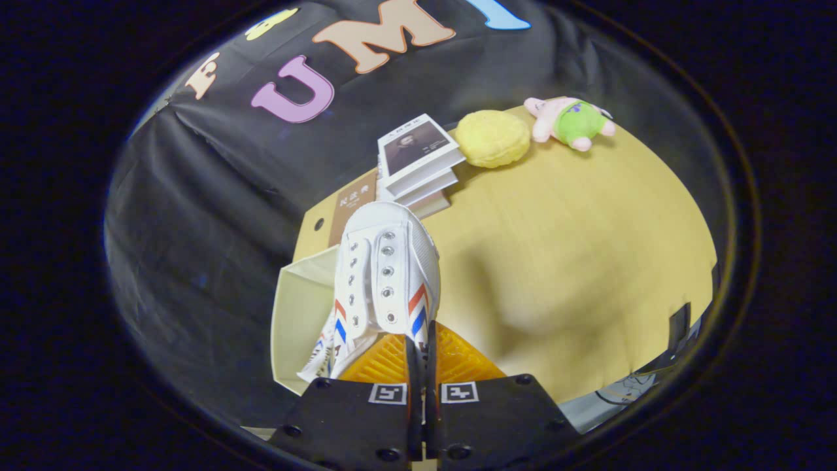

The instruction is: Open the storage box then place both shoes into the box .Put the left shoe in first, then the right shoe, with the right side of both shoes facing outward in a uniform manner.

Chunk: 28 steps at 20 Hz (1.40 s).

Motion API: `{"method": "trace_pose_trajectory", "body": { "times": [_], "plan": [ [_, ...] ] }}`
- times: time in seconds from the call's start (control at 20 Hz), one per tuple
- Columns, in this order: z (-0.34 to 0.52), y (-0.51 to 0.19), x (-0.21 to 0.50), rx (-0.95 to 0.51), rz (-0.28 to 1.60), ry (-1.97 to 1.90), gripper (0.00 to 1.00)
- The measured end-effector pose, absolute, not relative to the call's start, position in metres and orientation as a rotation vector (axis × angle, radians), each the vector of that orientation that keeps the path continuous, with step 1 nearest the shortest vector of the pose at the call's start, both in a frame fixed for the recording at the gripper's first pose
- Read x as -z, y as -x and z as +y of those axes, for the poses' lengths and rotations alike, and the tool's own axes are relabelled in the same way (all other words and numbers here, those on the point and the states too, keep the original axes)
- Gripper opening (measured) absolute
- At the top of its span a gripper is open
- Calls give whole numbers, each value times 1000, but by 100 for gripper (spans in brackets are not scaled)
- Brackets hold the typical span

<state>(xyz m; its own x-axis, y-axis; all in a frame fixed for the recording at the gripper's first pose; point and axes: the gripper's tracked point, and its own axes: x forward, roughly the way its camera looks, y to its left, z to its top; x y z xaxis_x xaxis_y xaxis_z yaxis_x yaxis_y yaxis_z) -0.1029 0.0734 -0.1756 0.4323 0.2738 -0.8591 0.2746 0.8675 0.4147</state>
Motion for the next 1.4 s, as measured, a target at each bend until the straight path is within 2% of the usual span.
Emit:
{"method": "trace_pose_trajectory", "body": {
  "times": [0.75, 0.95, 1.2, 1.4],
  "plan": [
    [209, 95, 181, -139, 1196, -563, 5],
    [224, 81, 165, -185, 1117, -630, 48],
    [194, 69, 146, -207, 1002, -516, 100],
    [164, 61, 119, -245, 866, -438, 100]
  ]
}}
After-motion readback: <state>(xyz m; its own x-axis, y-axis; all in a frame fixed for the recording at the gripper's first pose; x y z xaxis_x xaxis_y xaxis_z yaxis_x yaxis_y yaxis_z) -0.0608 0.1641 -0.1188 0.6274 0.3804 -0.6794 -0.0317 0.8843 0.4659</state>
